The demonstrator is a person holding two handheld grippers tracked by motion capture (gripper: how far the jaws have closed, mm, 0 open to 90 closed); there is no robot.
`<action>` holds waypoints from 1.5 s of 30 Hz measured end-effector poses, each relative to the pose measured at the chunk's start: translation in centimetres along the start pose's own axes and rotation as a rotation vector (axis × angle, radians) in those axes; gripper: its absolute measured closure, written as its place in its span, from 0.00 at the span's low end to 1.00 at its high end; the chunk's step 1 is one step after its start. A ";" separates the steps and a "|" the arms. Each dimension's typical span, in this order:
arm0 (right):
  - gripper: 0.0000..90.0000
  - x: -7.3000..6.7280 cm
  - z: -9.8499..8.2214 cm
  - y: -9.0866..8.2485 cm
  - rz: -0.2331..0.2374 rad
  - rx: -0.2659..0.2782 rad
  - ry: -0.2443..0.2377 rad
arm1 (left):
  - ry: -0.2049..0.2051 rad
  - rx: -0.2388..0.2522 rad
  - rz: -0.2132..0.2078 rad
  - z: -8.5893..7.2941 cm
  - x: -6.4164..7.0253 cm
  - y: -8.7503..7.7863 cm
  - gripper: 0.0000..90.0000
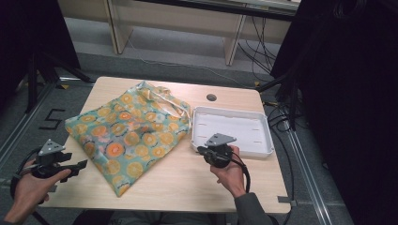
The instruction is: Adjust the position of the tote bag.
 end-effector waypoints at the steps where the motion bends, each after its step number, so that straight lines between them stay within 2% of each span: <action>1: 1.00 -0.3 1.2 1.0 0.018 0.016 0.005 | -0.072 -0.014 0.018 -0.2 0.2 0.0 0.39; 2: 1.00 -0.4 1.7 1.5 0.026 0.019 0.010 | -0.072 -0.014 0.018 -0.2 0.2 0.0 0.39; 3: 1.00 -0.6 2.2 2.0 0.033 0.009 0.008 | 0.018 0.001 0.002 0.2 -0.2 0.4 0.42; 4: 1.00 -0.6 2.9 2.8 0.036 0.036 0.001 | 0.018 0.001 0.002 0.2 -0.2 0.4 0.43; 5: 1.00 -0.9 3.4 3.3 0.048 0.036 0.012 | -0.007 -0.002 -0.001 0.1 -0.1 0.5 0.44; 6: 1.00 -0.9 3.4 3.3 0.048 0.036 0.012 | -0.058 -0.011 0.014 -0.1 0.1 0.5 0.44; 7: 1.00 -1.2 4.2 4.5 0.053 0.030 0.003 | 0.041 -0.008 0.002 0.1 -0.5 0.7 0.53; 8: 1.00 -1.2 4.7 5.1 0.056 0.037 -0.005 | 0.040 -0.010 -0.002 0.0 -0.5 0.8 0.55; 9: 1.00 -1.5 5.1 5.4 0.076 0.023 0.005 | -0.009 -0.018 0.009 -0.2 -0.4 0.8 0.55; 10: 1.00 -1.4 5.5 6.0 0.078 0.039 0.004 | -0.012 -0.010 0.013 -0.1 -0.4 0.9 0.56; 11: 1.00 -1.5 5.9 6.7 0.083 0.048 0.017 | 0.026 -0.023 0.021 -0.1 -0.7 0.8 0.56; 12: 1.00 -1.5 6.1 7.1 0.090 0.028 0.019 | 0.041 -0.025 0.021 0.0 -0.9 0.8 0.58; 13: 1.00 -1.5 6.3 7.7 0.087 0.022 0.011 | 0.030 -0.002 0.003 0.2 -0.7 1.0 0.60; 14: 1.00 -1.5 6.6 8.3 0.090 0.020 0.018 | 0.035 -0.018 0.027 0.1 -1.0 0.9 0.61; 16: 1.00 -1.3 7.2 9.4 0.092 0.021 0.017 | 0.064 -0.005 0.005 0.2 -1.1 1.3 0.65; 17: 1.00 -1.2 7.6 10.3 0.083 0.039 0.029 | -0.018 -0.030 0.011 -0.2 -0.7 1.2 0.69; 18: 1.00 -1.3 7.6 10.9 0.092 0.005 0.038 | 0.096 -0.009 0.004 0.3 -1.2 1.4 0.78; 19: 1.00 -1.3 7.6 10.9 0.092 0.005 0.038 | 0.096 -0.009 0.004 0.3 -1.2 1.4 0.84; 20: 1.00 -0.8 8.2 12.0 0.085 0.003 0.017 | 0.055 -0.006 0.038 0.2 -1.2 1.4 0.88; 21: 1.00 -0.8 8.5 12.8 0.078 0.005 0.023 | 0.068 -0.029 0.040 0.1 -1.3 1.2 0.90; 22: 1.00 -0.7 8.8 13.4 0.067 -0.012 0.013 | 0.089 -0.012 0.017 0.3 -1.4 1.5 0.93; 23: 1.00 -0.7 8.8 13.4 0.067 -0.012 0.013 | 0.089 -0.012 0.017 0.3 -1.4 1.5 0.95; 24: 1.00 -0.7 9.7 14.6 0.067 0.008 0.034 | 0.055 -0.019 0.012 0.2 -1.4 1.8 0.96; 25: 1.00 -0.8 10.0 15.2 0.074 0.001 0.052 | 0.070 -0.024 0.026 0.2 -1.6 1.9 0.97; 26: 1.00 -0.9 10.2 15.5 0.083 -0.030 0.043 | 0.094 -0.016 0.007 0.4 -1.6 2.1 0.99; 27: 1.00 -0.9 10.6 16.1 0.079 -0.017 0.044 | 0.094 -0.016 0.007 0.4 -1.6 2.1 0.99; 28: 1.00 -1.0 11.1 16.8 0.086 -0.004 0.044 | -0.006 0.001 0.020 0.5 -1.0 2.4 0.99; 29: 1.00 -1.1 11.2 17.1 0.092 -0.017 0.041 | -0.006 0.001 0.020 0.5 -1.0 2.4 1.00; 30: 1.00 -1.1 11.4 17.9 0.075 0.003 0.054 | 0.021 -0.027 -0.011 0.3 -0.8 2.4 1.00; 31: 1.00 -1.3 11.2 18.2 0.088 -0.026 0.063 | 0.031 -0.037 -0.001 0.2 -0.9 2.5 1.00; 32: 1.00 -1.4 11.3 19.0 0.076 -0.009 0.069 | 0.036 -0.047 -0.015 0.1 -0.8 2.6 1.00; 33: 1.00 -1.3 11.1 19.4 0.077 -0.026 0.048 | 0.058 -0.042 -0.013 0.2 -0.9 2.7 0.99; 35: 1.00 -1.3 10.6 19.8 0.093 -0.054 0.081 | 0.014 -0.045 -0.009 0.0 -0.6 3.0 0.99; 36: 1.00 -1.2 10.4 20.1 0.096 -0.059 0.086 | 0.023 -0.054 -0.023 0.0 -0.6 2.9 0.99; 38: 1.00 -1.6 10.1 20.5 0.106 -0.067 0.100 | 0.030 -0.037 -0.010 0.3 -0.8 3.2 0.98; 39: 1.00 -1.8 9.8 20.7 0.117 -0.077 0.085 | 0.003 -0.055 -0.001 0.1 -1.0 3.4 0.98; 40: 1.00 -2.0 9.5 20.7 0.116 -0.110 0.108 | 0.026 -0.043 0.004 0.4 -1.4 3.7 0.98; 41: 1.00 -2.1 9.3 20.8 0.123 -0.121 0.076 | -0.010 -0.054 0.009 0.3 -1.5 3.9 0.98; 42: 1.00 -2.5 9.2 20.8 0.140 -0.126 0.082 | -0.017 -0.056 0.013 0.4 -1.7 4.1 0.98; 43: 1.00 -2.7 9.1 20.9 0.144 -0.125 0.060 | -0.002 -0.053 0.019 0.6 -2.0 4.4 0.98; 44: 1.00 -3.0 9.1 21.0 0.150 -0.127 0.056 | -0.004 -0.050 0.021 0.7 -2.2 4.6 0.98; 45: 1.00 -3.3 9.0 21.0 0.159 -0.127 0.047 | 0.054 -0.036 0.030 1.1 -2.7 4.8 0.98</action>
Point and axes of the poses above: each handheld gripper's, and its own axes: y roughly forward along the jaws, z roughly out of its top, x roughly to its right, the point moved 10 cm from there along y, roughly forward along the jaws, and after that the axes turned 2 degrees about -y, right-handed, at the moved point
